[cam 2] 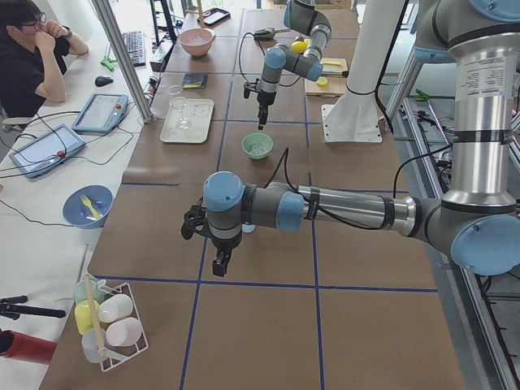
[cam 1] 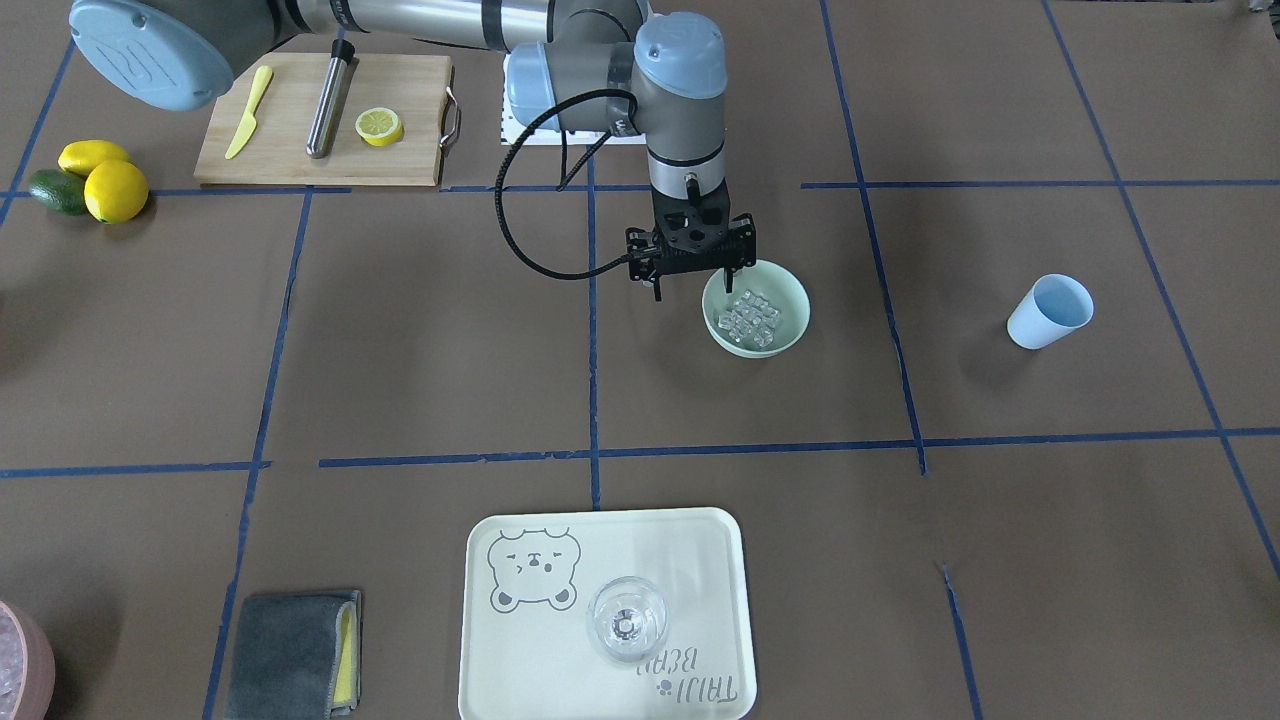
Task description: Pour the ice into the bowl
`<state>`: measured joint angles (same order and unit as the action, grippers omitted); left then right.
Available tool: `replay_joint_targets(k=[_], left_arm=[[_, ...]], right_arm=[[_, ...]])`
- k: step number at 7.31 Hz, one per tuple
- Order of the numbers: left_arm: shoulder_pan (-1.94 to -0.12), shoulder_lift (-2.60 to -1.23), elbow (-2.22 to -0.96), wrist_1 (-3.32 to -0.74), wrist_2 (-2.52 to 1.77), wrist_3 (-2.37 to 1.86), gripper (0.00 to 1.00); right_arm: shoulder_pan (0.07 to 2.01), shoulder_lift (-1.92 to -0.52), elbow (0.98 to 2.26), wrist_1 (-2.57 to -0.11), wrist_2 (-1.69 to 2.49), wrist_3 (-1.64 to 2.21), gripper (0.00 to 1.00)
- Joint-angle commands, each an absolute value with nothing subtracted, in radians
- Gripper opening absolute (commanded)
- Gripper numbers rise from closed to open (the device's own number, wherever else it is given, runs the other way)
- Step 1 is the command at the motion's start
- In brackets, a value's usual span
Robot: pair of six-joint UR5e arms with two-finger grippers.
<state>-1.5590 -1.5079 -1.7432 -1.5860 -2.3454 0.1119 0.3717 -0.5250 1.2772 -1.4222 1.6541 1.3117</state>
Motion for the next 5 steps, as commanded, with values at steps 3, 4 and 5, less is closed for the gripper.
replay_joint_targets(k=[3,4,5], left_arm=[[-1.559,-1.508,-1.743,-1.586,-2.345,0.113,1.00],[-1.557,-1.508,-1.743,-1.588,-2.345,0.114,1.00],[-1.559,-1.508,-1.741,-1.588,-2.345,0.114,1.00]], right_arm=[[0.365,-0.500,1.163,-1.307,1.649,1.330,0.00],[0.367,-0.499,1.169,-1.305,1.651,1.331,0.00],[0.370,-0.500,1.207,-1.305,1.658,1.333,0.00]])
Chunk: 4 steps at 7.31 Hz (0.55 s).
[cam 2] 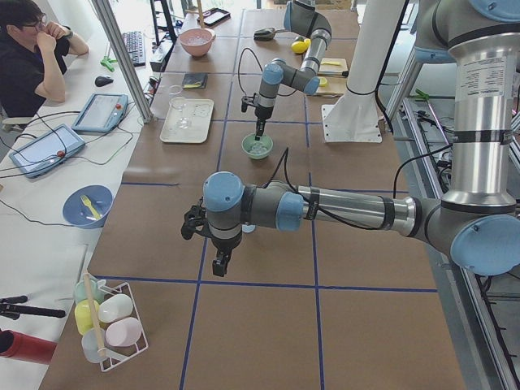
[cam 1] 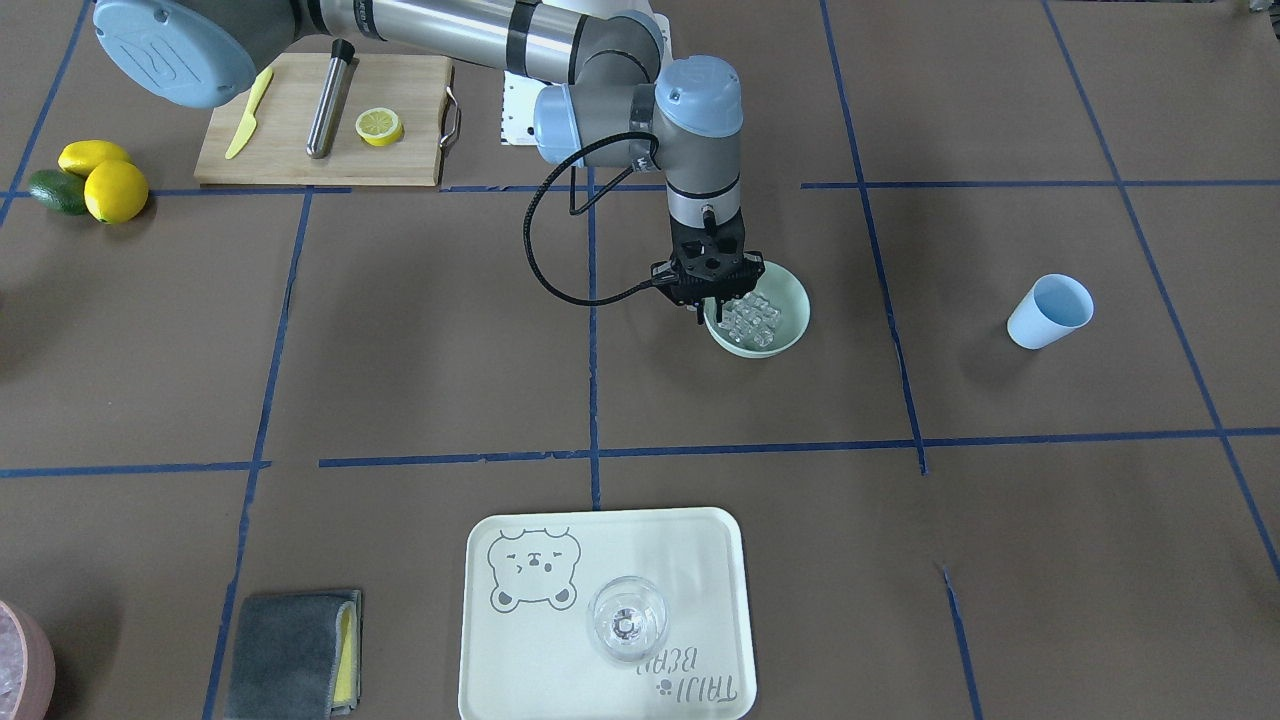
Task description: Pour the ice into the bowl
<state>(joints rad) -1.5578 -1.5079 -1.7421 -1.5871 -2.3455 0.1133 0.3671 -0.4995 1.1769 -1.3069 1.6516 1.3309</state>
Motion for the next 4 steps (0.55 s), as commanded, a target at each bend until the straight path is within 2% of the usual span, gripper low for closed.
replay_joint_targets(k=[1,2,3,4], left_arm=[[-1.557,-1.508,-1.743,-1.589,-2.345,0.114,1.00],[-1.552,-1.508,-1.743,-1.589,-2.347,0.115,1.00],[-1.549,-1.508,-1.743,-1.589,-2.347,0.115,1.00],[-1.548,-1.508,-1.741,-1.591,-2.347,0.115,1.00]], right_arm=[[0.405,-0.511,1.256,-1.321,1.711,1.324,0.00],[0.484,-0.538,1.282,-1.319,1.846,1.315,0.00],[0.565,-0.627,1.367,-1.318,1.940,1.260,0.00],[0.637,-0.810,1.546,-1.316,1.974,1.164,0.00]])
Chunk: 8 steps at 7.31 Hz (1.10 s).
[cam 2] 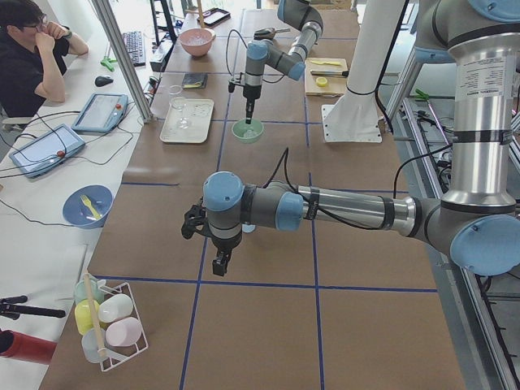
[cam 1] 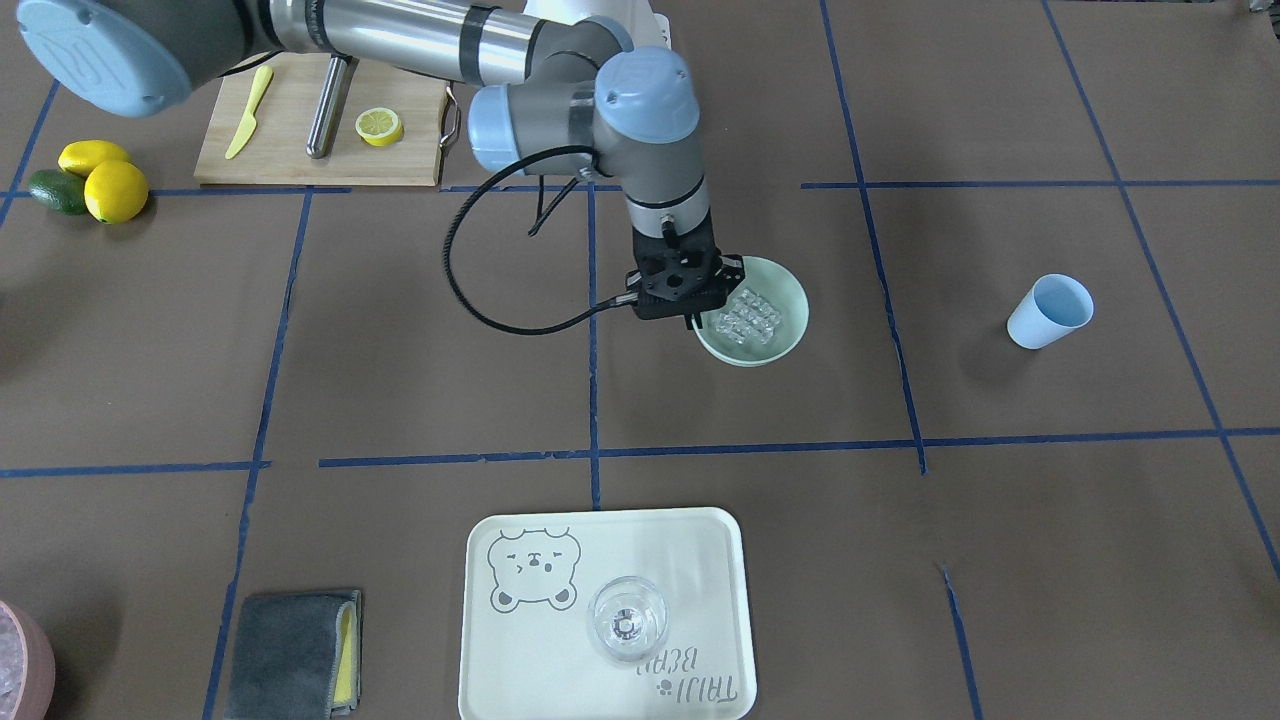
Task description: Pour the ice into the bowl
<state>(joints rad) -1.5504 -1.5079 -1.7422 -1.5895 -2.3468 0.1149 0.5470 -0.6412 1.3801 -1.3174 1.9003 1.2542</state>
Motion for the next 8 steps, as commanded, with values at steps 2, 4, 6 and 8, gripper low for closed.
replay_joint_targets(k=[2,4,6,8], left_arm=[[-1.543,-1.508,-1.741,-1.591,-2.347,0.115,1.00],[-1.543,-1.508,-1.741,-1.591,-2.347,0.115,1.00],[-1.543,-1.508,-1.741,-1.591,-2.347,0.115,1.00],[-1.543,-1.508,-1.744,-1.592,-2.347,0.115,1.00]], right_arm=[[0.775,-1.073,1.771,-1.310,2.038,0.954,0.00],[0.962,-1.312,1.799,-1.290,2.242,0.652,0.00],[1.110,-1.550,1.795,-1.218,2.299,0.412,0.00],[1.143,-1.649,1.767,-1.195,2.299,0.296,0.00]])
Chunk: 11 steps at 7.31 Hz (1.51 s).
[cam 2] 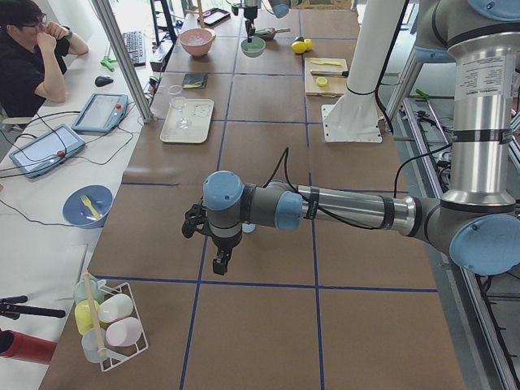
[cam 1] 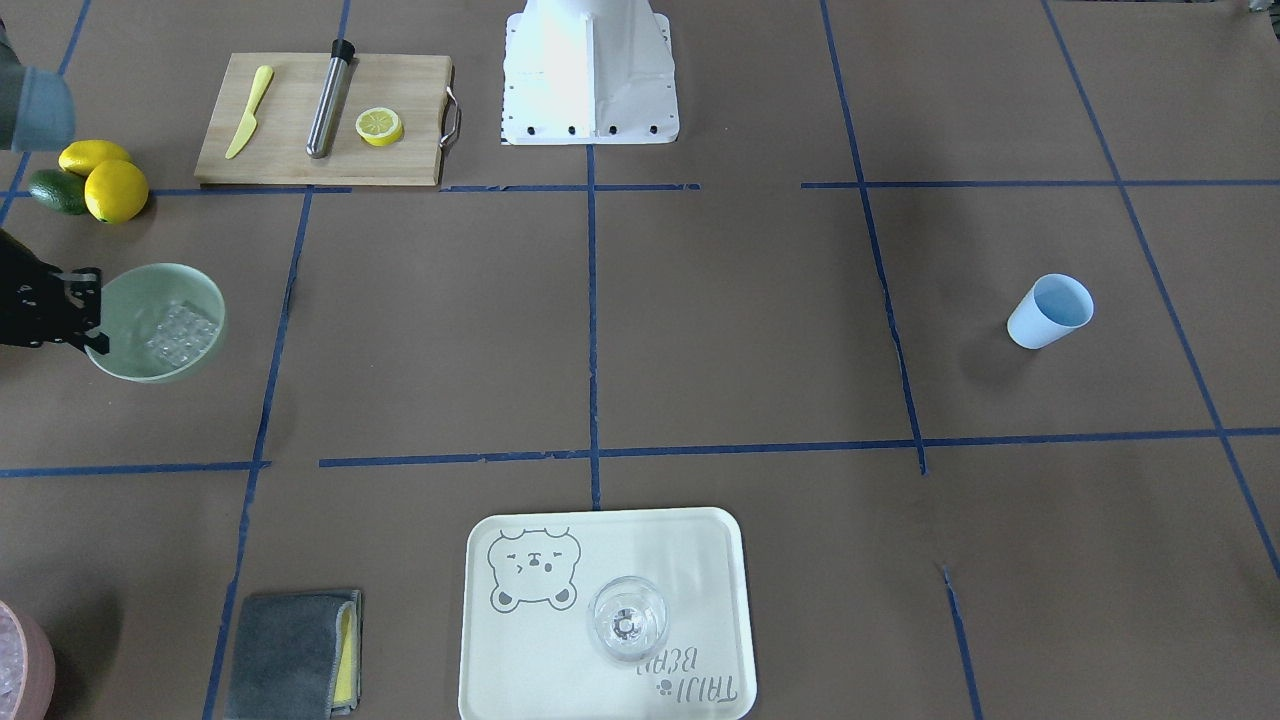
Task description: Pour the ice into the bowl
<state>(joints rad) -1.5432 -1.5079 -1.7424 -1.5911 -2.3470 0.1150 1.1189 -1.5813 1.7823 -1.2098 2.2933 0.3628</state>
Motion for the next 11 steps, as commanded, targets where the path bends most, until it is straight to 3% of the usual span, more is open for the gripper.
replay_joint_targets(k=[1,3,5,8,9,10,11], left_arm=[[-1.543,-1.508,-1.746,-1.592,-2.347,0.115,1.00],[-1.542,-1.508,-1.746,-1.592,-2.347,0.115,1.00],[-1.537,-1.509,-1.746,-1.594,-2.347,0.115,1.00],[-1.534,-1.509,-1.747,-1.594,-2.349,0.115,1.00],[-1.534,-1.509,-1.747,-1.594,-2.349,0.115,1.00],[-1.532,-1.509,-1.747,-1.594,-2.349,0.115,1.00],[-1.534,-1.509,-1.747,-1.594,-2.349,0.115,1.00]], right_arm=[[1.143,-1.654,1.709,-1.111,2.298,0.307,0.00],[1.140,-1.641,1.551,-0.848,2.298,0.467,0.00],[1.126,-1.640,1.511,-0.744,2.299,0.541,0.00],[1.082,-1.635,1.522,-0.741,2.296,0.575,0.16],[1.069,-1.635,1.526,-0.727,2.295,0.577,0.28],[1.060,-1.632,1.526,-0.709,2.293,0.581,0.56],[1.060,-1.632,1.528,-0.701,2.290,0.580,0.96]])
